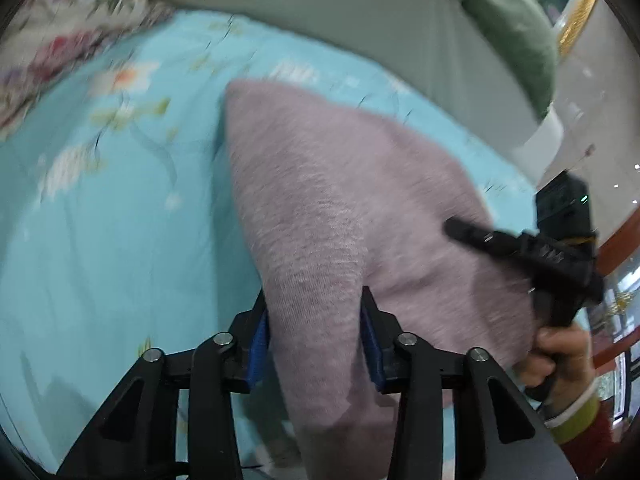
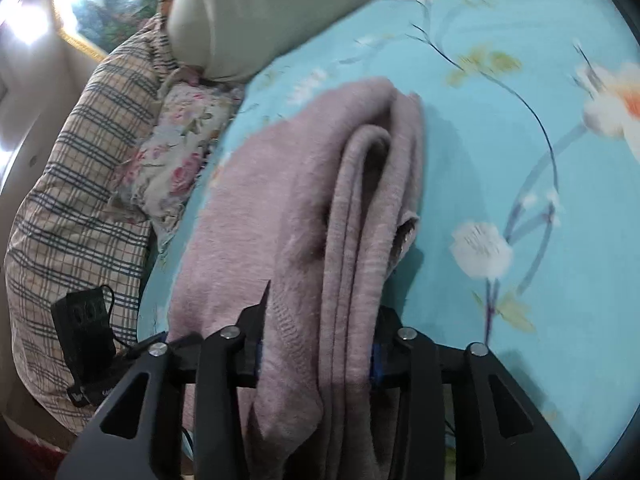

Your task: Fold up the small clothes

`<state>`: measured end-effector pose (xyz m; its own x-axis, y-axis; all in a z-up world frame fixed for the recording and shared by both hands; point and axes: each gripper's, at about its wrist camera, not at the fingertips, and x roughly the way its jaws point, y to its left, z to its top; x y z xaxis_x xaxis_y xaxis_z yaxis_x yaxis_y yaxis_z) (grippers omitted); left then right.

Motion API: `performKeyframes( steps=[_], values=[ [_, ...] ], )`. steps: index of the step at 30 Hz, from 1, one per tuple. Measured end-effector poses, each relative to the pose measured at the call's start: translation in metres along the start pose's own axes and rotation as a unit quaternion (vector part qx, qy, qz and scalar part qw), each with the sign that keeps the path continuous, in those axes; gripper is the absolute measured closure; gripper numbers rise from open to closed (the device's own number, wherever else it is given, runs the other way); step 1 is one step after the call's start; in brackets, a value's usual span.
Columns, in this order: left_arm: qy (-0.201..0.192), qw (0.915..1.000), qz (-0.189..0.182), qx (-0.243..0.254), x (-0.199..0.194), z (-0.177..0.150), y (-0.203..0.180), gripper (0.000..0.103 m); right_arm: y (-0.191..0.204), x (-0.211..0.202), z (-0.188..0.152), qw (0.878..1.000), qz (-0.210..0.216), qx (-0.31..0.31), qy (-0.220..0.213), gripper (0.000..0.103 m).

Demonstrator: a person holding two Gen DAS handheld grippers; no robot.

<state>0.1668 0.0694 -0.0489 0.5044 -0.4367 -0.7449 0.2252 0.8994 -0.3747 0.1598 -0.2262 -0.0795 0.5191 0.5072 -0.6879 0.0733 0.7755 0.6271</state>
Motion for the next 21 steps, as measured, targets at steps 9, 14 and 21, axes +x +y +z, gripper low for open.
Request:
performKeyframes(
  steps=[9,14,21],
  values=[
    [-0.030,0.9986,0.033,0.030,-0.041,-0.003,-0.007,0.044,0.034,-0.055,0.020,0.993,-0.055,-0.039,-0.097,0.047],
    [-0.071,0.9949,-0.015,0.070,-0.077,-0.017,-0.020,0.050,0.034,-0.013,0.042,0.994,-0.094,-0.046,-0.042,0.062],
    [-0.025,0.9921,-0.060,0.107,-0.054,-0.030,-0.040,0.081,0.046,-0.015,0.058,0.993,-0.087,-0.058,-0.062,0.090]
  ],
)
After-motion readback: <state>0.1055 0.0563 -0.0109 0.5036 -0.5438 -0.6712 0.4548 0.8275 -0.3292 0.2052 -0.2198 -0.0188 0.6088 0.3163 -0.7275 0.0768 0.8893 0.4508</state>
